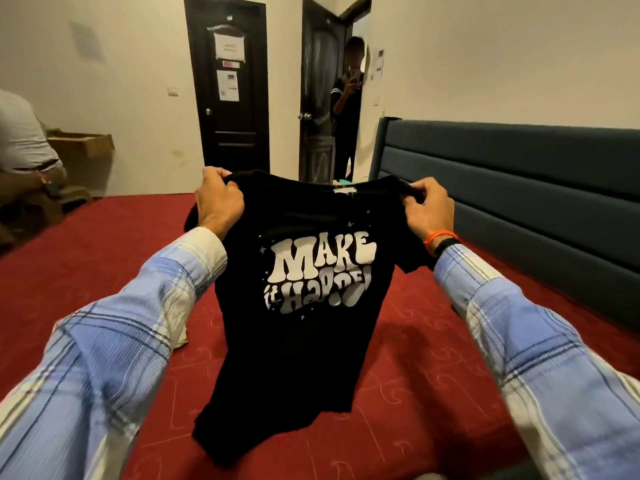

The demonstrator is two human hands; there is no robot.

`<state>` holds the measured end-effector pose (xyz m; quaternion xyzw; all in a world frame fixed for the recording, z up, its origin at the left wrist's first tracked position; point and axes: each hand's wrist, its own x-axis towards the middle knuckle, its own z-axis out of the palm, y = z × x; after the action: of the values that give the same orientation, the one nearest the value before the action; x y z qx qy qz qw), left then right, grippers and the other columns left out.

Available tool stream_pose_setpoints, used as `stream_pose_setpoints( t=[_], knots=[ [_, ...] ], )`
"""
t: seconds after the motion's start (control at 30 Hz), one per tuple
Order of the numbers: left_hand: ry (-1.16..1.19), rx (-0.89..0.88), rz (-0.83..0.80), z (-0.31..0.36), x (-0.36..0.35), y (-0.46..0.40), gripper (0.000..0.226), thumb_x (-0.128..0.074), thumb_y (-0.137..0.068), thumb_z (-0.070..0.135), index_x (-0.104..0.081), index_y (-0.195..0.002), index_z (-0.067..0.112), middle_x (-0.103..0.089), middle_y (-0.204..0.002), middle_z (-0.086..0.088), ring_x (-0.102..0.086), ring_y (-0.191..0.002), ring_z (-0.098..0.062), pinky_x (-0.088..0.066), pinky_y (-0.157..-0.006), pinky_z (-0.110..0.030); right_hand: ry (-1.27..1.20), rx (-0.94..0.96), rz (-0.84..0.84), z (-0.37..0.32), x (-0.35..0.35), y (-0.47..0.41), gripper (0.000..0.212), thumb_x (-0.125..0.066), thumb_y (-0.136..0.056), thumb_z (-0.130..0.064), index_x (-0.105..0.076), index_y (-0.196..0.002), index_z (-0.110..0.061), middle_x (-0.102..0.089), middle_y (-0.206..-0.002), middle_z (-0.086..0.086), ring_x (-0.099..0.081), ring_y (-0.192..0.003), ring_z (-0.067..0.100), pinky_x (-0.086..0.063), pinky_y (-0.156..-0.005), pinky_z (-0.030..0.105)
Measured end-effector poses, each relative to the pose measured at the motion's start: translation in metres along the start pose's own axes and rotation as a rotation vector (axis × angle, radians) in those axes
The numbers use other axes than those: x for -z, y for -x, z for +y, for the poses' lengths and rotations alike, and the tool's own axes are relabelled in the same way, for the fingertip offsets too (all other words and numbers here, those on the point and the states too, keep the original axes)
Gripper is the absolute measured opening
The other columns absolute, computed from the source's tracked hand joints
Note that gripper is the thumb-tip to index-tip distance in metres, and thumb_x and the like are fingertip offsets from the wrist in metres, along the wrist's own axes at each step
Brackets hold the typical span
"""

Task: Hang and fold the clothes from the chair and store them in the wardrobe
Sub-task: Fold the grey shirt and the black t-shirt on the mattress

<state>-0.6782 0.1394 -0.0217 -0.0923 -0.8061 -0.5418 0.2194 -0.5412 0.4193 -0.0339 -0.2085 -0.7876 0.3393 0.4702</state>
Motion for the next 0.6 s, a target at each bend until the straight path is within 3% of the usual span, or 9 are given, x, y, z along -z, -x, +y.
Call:
stream_pose_setpoints(
  t=[0.17,0.33,0.47,0.6],
  knots=[
    [0.020,-0.087,-0.025,0.026,-0.015,-0.005,0.025,-0.047,-0.096,0.010,-0.053,-0.119,0.004,-0.060,-0.120,-0.022,-0.054,-0.114,-0.038,-0.040,-0.095,-0.036,0.070,0.043,0.044,-0.005,0.026,-0.027,0.018,-0.059,-0.090,-0.011,-0.065,-0.106,-0.007,-0.069,-0.109,0.011,-0.061,-0.104,0.026,-0.031,-0.075,0.010],
    [0.031,-0.198,-0.041,0.051,-0.043,0.006,0.023,-0.047,-0.097,0.009,-0.053,-0.118,0.003,-0.061,-0.118,-0.020,-0.056,-0.111,-0.035,-0.041,-0.094,-0.037,0.107,0.035,0.094,0.011,0.052,-0.038,0.017,-0.059,-0.091,-0.012,-0.065,-0.106,-0.007,-0.069,-0.107,0.011,-0.062,-0.102,0.026,-0.034,-0.077,0.014],
    [0.074,-0.230,0.080,0.067,-0.062,0.009,0.023,-0.048,-0.097,0.011,-0.054,-0.117,0.002,-0.062,-0.117,-0.020,-0.057,-0.110,-0.036,-0.041,-0.093,-0.038,0.087,0.103,0.169,0.022,0.070,-0.042,0.018,-0.057,-0.090,-0.006,-0.066,-0.105,-0.005,-0.070,-0.104,0.010,-0.063,-0.100,0.024,-0.035,-0.078,0.010],
    [0.036,-0.271,0.147,0.085,-0.070,0.004,0.022,-0.052,-0.097,0.020,-0.060,-0.113,0.007,-0.066,-0.111,-0.020,-0.059,-0.105,-0.039,-0.043,-0.089,-0.041,0.099,0.144,0.195,0.025,0.087,-0.053,0.017,-0.057,-0.088,-0.004,-0.068,-0.101,-0.006,-0.072,-0.099,0.009,-0.065,-0.095,0.023,-0.043,-0.083,0.018]
  ],
)
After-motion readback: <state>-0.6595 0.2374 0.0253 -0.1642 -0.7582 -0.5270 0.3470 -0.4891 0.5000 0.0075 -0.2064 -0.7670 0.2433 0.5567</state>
